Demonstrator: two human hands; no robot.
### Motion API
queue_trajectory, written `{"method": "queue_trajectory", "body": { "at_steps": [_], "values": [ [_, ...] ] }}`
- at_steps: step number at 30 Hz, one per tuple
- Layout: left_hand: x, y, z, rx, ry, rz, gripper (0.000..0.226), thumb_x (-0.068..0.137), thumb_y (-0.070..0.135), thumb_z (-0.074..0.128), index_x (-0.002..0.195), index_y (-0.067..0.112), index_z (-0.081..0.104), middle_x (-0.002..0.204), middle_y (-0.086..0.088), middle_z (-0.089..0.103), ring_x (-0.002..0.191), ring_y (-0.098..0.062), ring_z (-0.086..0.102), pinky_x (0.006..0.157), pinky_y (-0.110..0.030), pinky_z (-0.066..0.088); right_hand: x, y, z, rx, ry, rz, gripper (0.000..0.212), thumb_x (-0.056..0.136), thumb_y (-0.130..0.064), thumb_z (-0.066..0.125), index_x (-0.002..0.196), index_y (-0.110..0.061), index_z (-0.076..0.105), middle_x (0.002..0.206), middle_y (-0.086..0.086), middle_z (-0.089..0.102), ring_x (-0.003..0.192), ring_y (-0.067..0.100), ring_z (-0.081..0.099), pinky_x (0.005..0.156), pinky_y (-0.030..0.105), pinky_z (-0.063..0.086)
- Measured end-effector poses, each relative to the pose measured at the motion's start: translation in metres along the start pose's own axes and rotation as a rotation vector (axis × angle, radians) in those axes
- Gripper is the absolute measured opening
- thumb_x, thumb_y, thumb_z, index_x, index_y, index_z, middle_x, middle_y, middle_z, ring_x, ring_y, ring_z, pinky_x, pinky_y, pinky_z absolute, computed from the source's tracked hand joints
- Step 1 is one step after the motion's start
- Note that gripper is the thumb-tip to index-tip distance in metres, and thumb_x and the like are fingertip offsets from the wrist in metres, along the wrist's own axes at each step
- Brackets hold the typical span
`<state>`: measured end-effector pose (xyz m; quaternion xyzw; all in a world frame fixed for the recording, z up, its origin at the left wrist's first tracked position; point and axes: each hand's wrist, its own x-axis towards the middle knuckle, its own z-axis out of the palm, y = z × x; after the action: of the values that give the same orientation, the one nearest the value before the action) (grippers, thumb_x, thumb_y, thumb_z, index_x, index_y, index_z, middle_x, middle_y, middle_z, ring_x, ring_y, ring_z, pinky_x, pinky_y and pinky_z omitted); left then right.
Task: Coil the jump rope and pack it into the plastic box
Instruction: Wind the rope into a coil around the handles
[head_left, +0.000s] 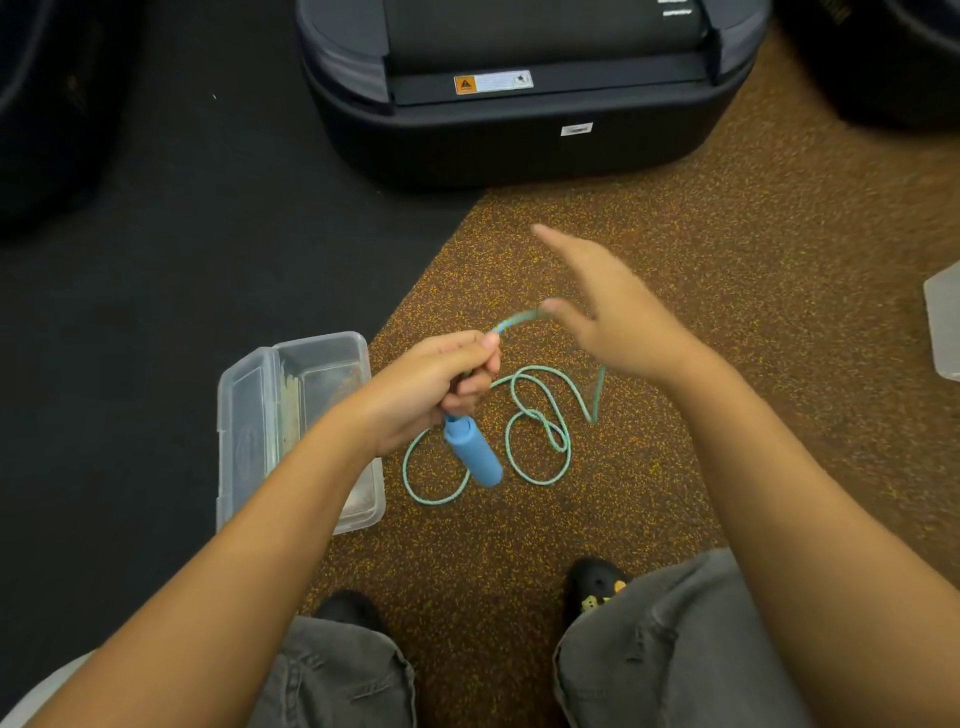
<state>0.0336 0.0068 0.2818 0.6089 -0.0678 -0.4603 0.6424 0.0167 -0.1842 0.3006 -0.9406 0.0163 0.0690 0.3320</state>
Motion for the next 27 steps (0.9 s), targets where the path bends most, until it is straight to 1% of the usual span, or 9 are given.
{"method": "queue_trajectory", "body": {
  "at_steps": [3, 5, 7, 12, 17, 20, 22, 25, 27],
  "values": [
    [-0.002, 0.005, 0.003, -0.098, -0.007, 0.025, 0.022, 0.09, 0.025, 0.045, 0.072, 0.014, 0.051, 0.044, 0.009, 0.043, 0.036, -0.001, 0.025, 0.043, -0.015, 0.021, -0.001, -0.015, 0.015, 0.017, -0.182, -0.212, 0.049, 0.093, -0.021, 0.048, 0.139, -0.033, 0.034, 0.155, -0.002, 0.021, 0.145, 0.022, 0.008, 0.117, 0.04, 0.006],
    [-0.004, 0.007, 0.004, -0.141, -0.019, 0.029, 0.02, 0.084, 0.027, 0.049, 0.072, 0.011, 0.052, 0.045, 0.007, 0.049, 0.033, 0.001, 0.025, 0.039, -0.013, 0.019, 0.0, -0.017, 0.019, 0.062, -0.2, -0.259, 0.03, 0.094, -0.022, 0.045, 0.123, -0.023, 0.055, 0.14, 0.006, 0.048, 0.134, 0.024, 0.036, 0.116, 0.043, 0.023],
    [-0.006, 0.008, 0.004, -0.119, -0.047, -0.006, 0.022, 0.083, 0.027, 0.05, 0.073, 0.008, 0.057, 0.05, 0.004, 0.057, 0.032, 0.0, 0.025, 0.039, -0.012, 0.018, -0.001, -0.019, 0.017, 0.158, -0.19, -0.203, 0.018, 0.094, -0.021, 0.048, 0.103, -0.016, 0.062, 0.107, 0.01, 0.066, 0.101, 0.023, 0.059, 0.095, 0.042, 0.044],
    [-0.01, 0.011, 0.003, -0.056, -0.155, -0.123, 0.033, 0.079, 0.035, 0.049, 0.074, 0.012, 0.072, 0.06, -0.001, 0.07, 0.029, -0.001, 0.028, 0.041, -0.012, 0.023, -0.003, -0.022, 0.021, 0.19, -0.116, -0.185, 0.009, 0.091, -0.026, 0.053, 0.085, -0.022, 0.057, 0.072, -0.002, 0.056, 0.062, 0.004, 0.045, 0.059, 0.02, 0.036],
    [-0.015, 0.018, -0.005, -0.333, -0.135, -0.063, 0.046, 0.082, 0.036, 0.038, 0.076, 0.012, 0.076, 0.073, -0.003, 0.075, 0.031, -0.001, 0.042, 0.04, -0.009, 0.035, -0.003, -0.021, 0.021, 0.153, -0.165, -0.125, 0.022, 0.096, -0.03, 0.043, 0.084, -0.015, 0.054, 0.07, 0.002, 0.058, 0.063, 0.012, 0.046, 0.059, 0.024, 0.034],
    [-0.014, 0.02, -0.012, -0.553, -0.172, 0.028, 0.044, 0.084, 0.034, 0.038, 0.097, 0.01, 0.073, 0.097, -0.006, 0.075, 0.072, -0.011, 0.072, 0.058, -0.014, 0.054, -0.004, -0.022, 0.021, 0.109, -0.194, -0.107, 0.024, 0.097, -0.025, 0.038, 0.094, -0.009, 0.055, 0.082, 0.001, 0.062, 0.074, 0.017, 0.055, 0.066, 0.027, 0.038],
    [-0.01, 0.018, -0.016, -0.659, -0.078, 0.107, 0.043, 0.086, 0.032, 0.04, 0.105, 0.008, 0.07, 0.11, -0.009, 0.071, 0.1, -0.018, 0.068, 0.081, -0.026, 0.056, -0.006, -0.022, 0.022, 0.049, -0.233, -0.103, 0.024, 0.098, -0.027, 0.036, 0.093, -0.014, 0.055, 0.078, -0.005, 0.06, 0.073, 0.016, 0.055, 0.064, 0.027, 0.034],
    [-0.004, 0.016, -0.023, -0.707, 0.106, 0.19, 0.041, 0.091, 0.029, 0.037, 0.105, 0.006, 0.068, 0.11, -0.009, 0.071, 0.104, -0.018, 0.066, 0.086, -0.032, 0.055, -0.009, -0.022, 0.027, -0.05, -0.343, -0.086, 0.021, 0.098, -0.03, 0.035, 0.085, -0.022, 0.049, 0.064, -0.013, 0.046, 0.057, 0.006, 0.045, 0.052, 0.024, 0.03],
    [-0.002, 0.015, -0.026, -0.688, 0.162, 0.2, 0.04, 0.095, 0.027, 0.033, 0.111, 0.005, 0.063, 0.108, -0.008, 0.071, 0.102, -0.017, 0.067, 0.087, -0.031, 0.054, -0.011, -0.023, 0.032, -0.089, -0.385, -0.101, 0.02, 0.098, -0.029, 0.035, 0.083, -0.02, 0.044, 0.064, -0.01, 0.044, 0.059, 0.012, 0.046, 0.054, 0.027, 0.033]
  ]
}}
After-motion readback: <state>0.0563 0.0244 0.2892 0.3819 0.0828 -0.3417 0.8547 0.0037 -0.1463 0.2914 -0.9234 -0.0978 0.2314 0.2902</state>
